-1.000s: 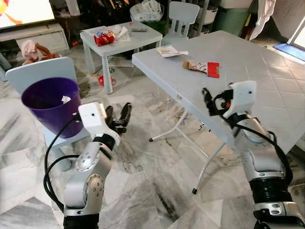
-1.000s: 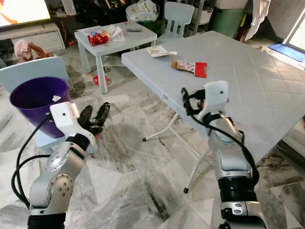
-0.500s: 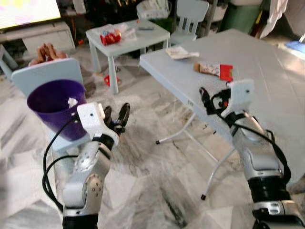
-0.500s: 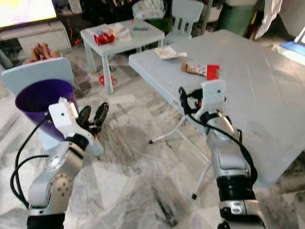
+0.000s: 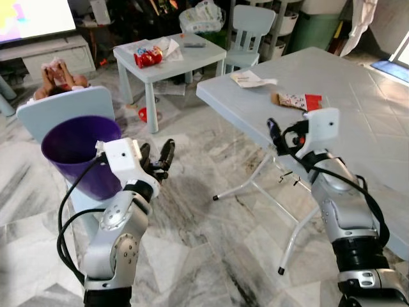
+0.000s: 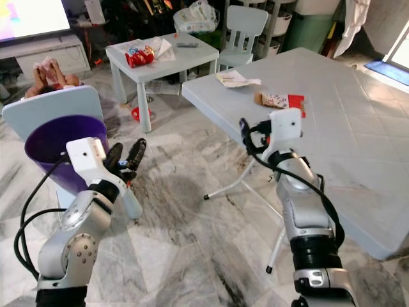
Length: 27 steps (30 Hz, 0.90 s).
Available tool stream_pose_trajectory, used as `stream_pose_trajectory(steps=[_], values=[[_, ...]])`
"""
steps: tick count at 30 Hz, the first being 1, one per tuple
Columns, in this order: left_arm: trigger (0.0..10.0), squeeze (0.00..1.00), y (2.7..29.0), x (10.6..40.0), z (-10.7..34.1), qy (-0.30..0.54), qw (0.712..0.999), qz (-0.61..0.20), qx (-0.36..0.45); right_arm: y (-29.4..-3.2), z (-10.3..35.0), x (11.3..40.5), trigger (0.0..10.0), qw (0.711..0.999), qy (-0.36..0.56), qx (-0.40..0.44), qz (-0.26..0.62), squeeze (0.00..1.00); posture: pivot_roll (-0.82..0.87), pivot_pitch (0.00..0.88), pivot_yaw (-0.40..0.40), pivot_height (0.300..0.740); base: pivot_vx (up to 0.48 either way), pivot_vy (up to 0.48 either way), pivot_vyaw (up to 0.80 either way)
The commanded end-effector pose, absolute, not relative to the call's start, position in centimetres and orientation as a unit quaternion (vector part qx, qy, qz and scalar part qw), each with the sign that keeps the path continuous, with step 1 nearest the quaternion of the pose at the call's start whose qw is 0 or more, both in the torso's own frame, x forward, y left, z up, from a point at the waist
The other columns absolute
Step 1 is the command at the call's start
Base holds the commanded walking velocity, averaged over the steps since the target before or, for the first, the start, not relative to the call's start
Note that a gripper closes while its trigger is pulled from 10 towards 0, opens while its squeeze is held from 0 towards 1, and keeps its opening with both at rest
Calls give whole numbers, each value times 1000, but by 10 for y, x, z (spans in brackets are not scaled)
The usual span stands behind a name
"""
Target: Picking trash to rubbish bin
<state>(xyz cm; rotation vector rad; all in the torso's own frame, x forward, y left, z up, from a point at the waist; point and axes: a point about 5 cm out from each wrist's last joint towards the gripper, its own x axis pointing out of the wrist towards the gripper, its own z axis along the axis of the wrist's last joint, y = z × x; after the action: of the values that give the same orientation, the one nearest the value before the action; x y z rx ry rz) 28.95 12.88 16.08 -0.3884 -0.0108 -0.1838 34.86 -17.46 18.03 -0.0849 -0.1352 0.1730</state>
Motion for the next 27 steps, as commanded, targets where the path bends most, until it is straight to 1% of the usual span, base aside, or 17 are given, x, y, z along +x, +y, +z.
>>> stream_pose_trajectory(steps=[1,10,13,23,27], values=[[10000,0,120,289,162,-4,976,-103,-193,-184,183,348,10000,994,-73,-45,73,0,43,65,-62,740,0,431,0],[10000,0,121,290,162,-4,976,-101,-193,-184,184,348,10000,994,-73,-45,73,0,43,65,-62,740,0,428,0],[10000,0,120,290,162,-3,976,-99,-192,-184,184,348,10000,994,-73,-44,72,0,43,66,-62,740,0,299,0],[10000,0,120,290,164,-10,976,-104,-192,-185,184,348,10000,994,-72,-45,68,0,46,63,-61,740,0,0,0],[10000,0,120,290,164,-11,976,-102,-193,-185,185,349,10000,994,-73,-45,68,0,47,62,-61,740,0,0,-800]])
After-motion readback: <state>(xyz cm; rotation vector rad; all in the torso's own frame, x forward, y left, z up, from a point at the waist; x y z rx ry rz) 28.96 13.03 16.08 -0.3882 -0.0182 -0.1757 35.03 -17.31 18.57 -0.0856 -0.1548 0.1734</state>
